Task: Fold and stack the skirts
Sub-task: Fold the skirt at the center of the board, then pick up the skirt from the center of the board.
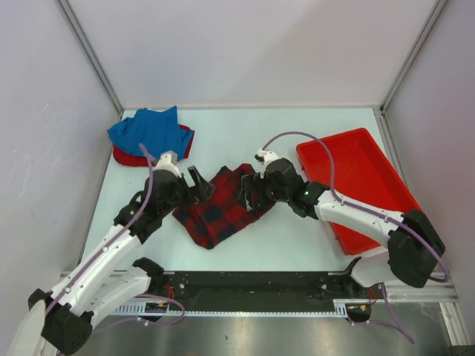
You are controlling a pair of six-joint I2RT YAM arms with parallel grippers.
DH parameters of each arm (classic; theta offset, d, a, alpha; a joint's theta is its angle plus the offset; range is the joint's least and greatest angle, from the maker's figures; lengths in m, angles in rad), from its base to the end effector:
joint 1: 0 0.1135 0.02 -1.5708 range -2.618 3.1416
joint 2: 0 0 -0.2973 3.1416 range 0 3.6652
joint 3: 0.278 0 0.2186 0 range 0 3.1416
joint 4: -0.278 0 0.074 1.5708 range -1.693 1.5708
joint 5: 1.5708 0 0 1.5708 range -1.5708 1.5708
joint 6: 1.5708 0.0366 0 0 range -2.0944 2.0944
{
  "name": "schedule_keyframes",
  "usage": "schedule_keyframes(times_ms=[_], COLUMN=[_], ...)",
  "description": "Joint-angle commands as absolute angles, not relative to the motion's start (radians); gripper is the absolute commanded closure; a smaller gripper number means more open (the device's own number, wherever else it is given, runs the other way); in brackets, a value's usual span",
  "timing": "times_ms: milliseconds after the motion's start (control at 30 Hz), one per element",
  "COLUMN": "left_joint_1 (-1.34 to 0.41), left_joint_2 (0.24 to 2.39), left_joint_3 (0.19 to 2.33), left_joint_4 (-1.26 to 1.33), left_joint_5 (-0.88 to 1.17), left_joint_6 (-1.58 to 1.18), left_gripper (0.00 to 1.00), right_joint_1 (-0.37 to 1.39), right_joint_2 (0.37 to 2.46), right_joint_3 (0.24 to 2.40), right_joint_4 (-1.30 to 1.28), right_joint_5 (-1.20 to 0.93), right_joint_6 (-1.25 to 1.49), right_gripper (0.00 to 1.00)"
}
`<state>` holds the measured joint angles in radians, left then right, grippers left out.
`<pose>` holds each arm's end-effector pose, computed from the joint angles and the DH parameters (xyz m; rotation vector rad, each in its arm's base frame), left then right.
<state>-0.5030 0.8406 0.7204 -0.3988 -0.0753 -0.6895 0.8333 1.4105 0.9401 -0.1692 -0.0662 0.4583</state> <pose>0.1183 -0.0620 0.3145 -0.2473 2.1393 -0.6347 0.1837 0.2058 0.2992 -0.4711 2.2759 0.7642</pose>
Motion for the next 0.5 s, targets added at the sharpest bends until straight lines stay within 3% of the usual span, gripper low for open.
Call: schedule_keyframes(times_ms=[0,167,333,467], left_joint_1=[-0.511,-0.511,-0.508,-0.496], left_joint_2=[0.75,0.692,0.677,0.706], left_joint_3=[0.55,0.469,0.342,0.31], left_joint_4=[-0.574,-0.571,-0.339,-0.298], left_joint_5=[-0.057,-0.022,0.084,0.035], left_joint_6=[-0.791,-0.871,-0.971,-1.0], left_gripper=[0.0,0.0,0.0,0.0], right_joint_1=[0.836,0.778,0.753,0.753], right_joint_2=[1.391,1.452,1.514,1.563], right_joint_3=[0.951,0.974,0.986,0.986], right_joint_4=[-0.152,-0.087,-0.063,-0.06], right_joint_5=[-0.044,-0.084,-0.138,-0.16], right_joint_6=[0.181,0.163,0.173,0.181], right_gripper=[0.0,0.0,0.0,0.0])
